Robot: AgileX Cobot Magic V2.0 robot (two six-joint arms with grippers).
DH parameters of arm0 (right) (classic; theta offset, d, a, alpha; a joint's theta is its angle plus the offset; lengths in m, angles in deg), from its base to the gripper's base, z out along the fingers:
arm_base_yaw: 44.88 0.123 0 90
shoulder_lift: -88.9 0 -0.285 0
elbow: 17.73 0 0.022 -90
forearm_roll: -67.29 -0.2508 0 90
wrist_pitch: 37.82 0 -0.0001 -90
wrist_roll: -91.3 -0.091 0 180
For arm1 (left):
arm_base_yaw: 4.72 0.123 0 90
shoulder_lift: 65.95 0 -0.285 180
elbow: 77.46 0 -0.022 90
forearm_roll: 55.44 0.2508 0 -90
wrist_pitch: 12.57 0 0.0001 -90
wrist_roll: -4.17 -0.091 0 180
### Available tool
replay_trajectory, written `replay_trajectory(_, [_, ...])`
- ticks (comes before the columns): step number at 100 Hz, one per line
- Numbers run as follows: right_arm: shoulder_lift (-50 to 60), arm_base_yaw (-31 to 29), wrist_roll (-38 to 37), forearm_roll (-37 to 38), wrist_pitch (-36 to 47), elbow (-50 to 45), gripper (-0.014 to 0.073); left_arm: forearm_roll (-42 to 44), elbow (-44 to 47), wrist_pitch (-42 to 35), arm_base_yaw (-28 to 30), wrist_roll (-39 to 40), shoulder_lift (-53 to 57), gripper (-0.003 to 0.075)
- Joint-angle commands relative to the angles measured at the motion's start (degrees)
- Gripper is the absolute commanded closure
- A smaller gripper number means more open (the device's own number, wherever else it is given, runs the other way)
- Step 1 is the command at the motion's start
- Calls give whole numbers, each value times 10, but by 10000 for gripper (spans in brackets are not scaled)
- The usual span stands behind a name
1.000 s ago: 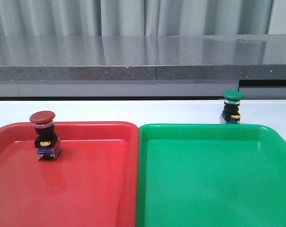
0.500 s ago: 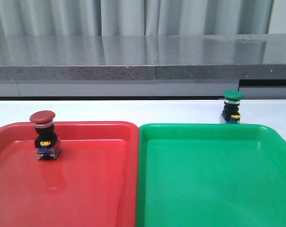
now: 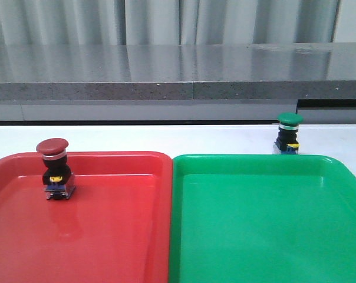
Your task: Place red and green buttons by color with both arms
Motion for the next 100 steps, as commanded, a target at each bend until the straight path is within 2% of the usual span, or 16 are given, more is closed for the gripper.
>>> replay_trajectory(1, [12, -3, 1, 3, 46, 8, 661, 1, 24, -48, 1, 6, 17, 739])
replay_trajectory(100, [12, -3, 1, 3, 52, 8, 661, 1, 24, -48, 1, 6, 17, 739])
